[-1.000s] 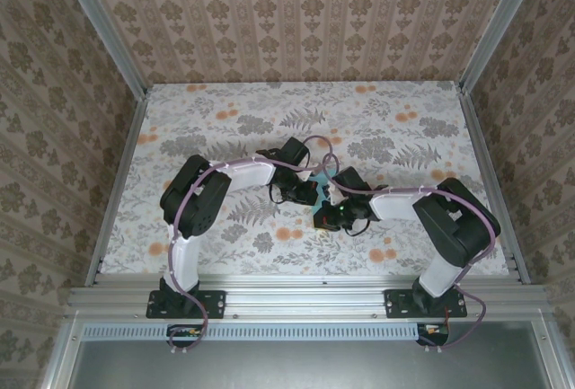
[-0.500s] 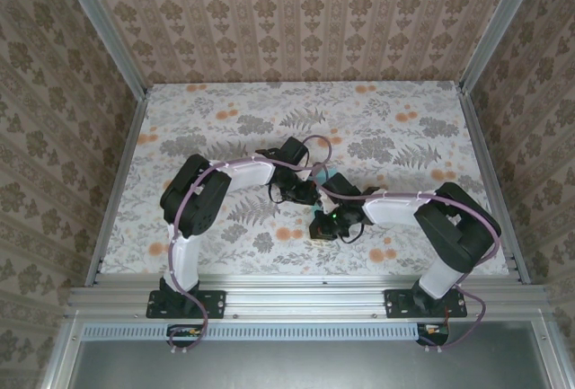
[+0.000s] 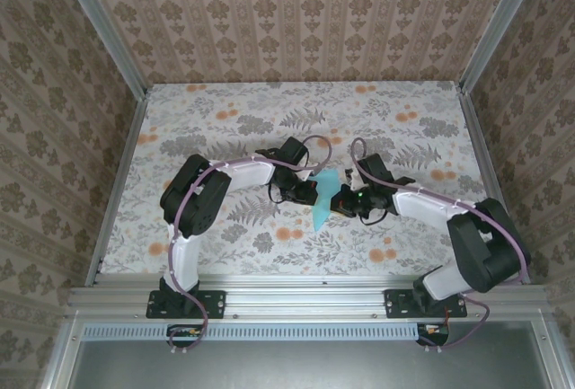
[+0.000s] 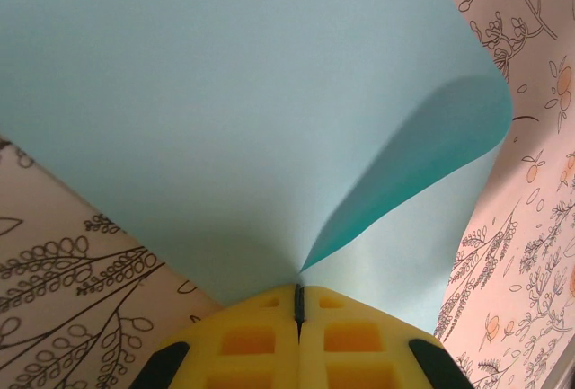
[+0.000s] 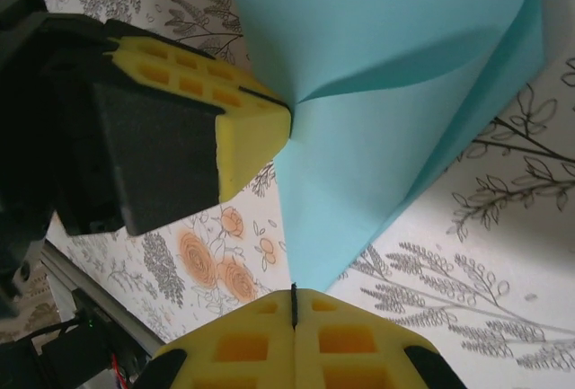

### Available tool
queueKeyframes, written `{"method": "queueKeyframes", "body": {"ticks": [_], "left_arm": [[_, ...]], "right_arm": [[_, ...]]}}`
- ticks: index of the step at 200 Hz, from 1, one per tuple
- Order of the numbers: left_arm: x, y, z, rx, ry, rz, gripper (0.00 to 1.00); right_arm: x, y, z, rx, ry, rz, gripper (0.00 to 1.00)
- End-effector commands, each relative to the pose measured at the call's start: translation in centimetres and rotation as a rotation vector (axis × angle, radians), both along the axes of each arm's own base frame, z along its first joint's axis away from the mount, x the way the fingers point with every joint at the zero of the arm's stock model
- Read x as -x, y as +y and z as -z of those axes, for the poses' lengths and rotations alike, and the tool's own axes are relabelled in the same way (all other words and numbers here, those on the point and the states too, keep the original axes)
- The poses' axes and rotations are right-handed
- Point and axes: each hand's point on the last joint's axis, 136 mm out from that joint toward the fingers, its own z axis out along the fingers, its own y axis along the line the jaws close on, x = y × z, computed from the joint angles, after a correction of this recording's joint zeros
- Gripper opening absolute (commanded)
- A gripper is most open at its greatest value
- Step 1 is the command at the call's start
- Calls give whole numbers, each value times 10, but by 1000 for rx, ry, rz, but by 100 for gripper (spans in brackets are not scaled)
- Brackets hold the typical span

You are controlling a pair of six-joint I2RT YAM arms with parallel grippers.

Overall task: Fold a paper plane with a square sheet of paper (pick it up from the middle)
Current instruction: Third fold the triangle at the center of the table.

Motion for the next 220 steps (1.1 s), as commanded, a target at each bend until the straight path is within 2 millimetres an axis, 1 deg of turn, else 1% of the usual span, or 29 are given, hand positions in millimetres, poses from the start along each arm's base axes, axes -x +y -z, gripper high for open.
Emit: {"method": "queueKeyframes", "body": {"ticks": [1,35,56,85,98,118,131,155,173,184,197,220], "left_arm": [[27,82,97,-404,63,-21,5],[27,85,96,-412,59,-16,5],[27,86,95,-417,53,-12,5],[28,89,97,-424,55,-12,4],[28,89,97,-426,55,-10,4],[28,90,98,-431,52,-6,4],[29,92,100,-438,54,-5,4],[29,92,101,-439,56,-3,4],[30,92,101,-439,57,-3,4],[29,92,101,-437,56,-6,4],[30,92,102,-436,57,-5,4],[30,92,101,-435,56,-4,4]], "right_arm": [[-12,9,2,-17,10,3,5],[-23,8,23,12,31,10,4],[-28,3,34,36,37,28,4],[-28,-11,49,99,63,60,4],[-27,-21,56,149,76,74,4],[-26,-32,60,186,83,98,5],[-27,-36,56,199,68,116,5],[-35,-44,40,201,20,151,5],[-42,-48,33,194,3,165,5],[-46,-45,28,168,-7,161,5],[-51,-36,19,123,-24,144,5],[-54,-25,3,56,-48,133,5]]}}
